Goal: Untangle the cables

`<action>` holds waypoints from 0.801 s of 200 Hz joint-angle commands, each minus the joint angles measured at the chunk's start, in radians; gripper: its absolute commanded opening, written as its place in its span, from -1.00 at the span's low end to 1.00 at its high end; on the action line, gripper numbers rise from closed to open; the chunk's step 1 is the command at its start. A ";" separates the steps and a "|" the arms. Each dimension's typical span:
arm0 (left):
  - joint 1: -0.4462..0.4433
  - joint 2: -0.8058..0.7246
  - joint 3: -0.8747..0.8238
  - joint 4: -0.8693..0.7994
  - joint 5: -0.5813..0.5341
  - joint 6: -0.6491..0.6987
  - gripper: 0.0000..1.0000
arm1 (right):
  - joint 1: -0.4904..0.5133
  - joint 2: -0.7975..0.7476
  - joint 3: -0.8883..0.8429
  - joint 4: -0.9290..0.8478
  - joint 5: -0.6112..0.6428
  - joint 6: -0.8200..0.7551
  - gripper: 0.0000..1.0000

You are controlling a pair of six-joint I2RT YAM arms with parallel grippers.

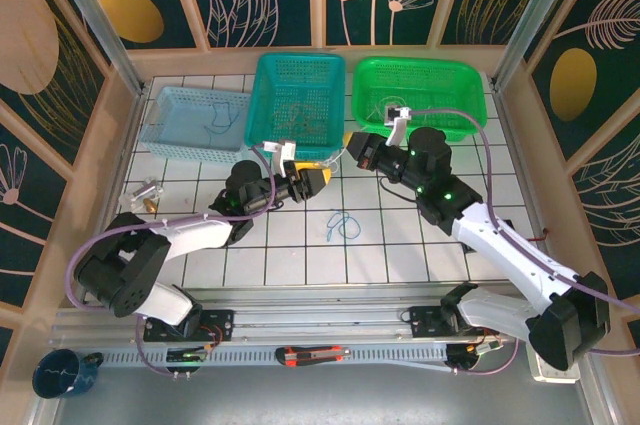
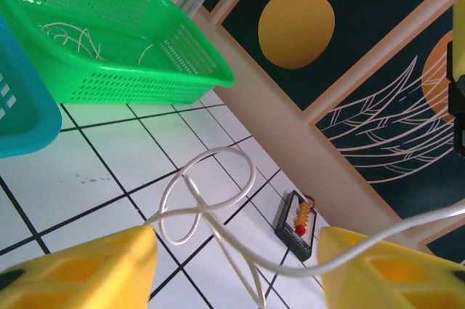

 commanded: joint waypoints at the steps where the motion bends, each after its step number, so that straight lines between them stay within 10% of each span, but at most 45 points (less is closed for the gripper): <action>1: 0.002 0.018 0.003 0.076 -0.003 -0.001 0.13 | 0.014 -0.032 0.011 0.057 0.028 0.025 -1.00; 160: 0.003 0.043 -0.003 0.102 -0.041 -0.005 -0.07 | 0.048 -0.055 0.013 0.081 0.048 0.059 -1.00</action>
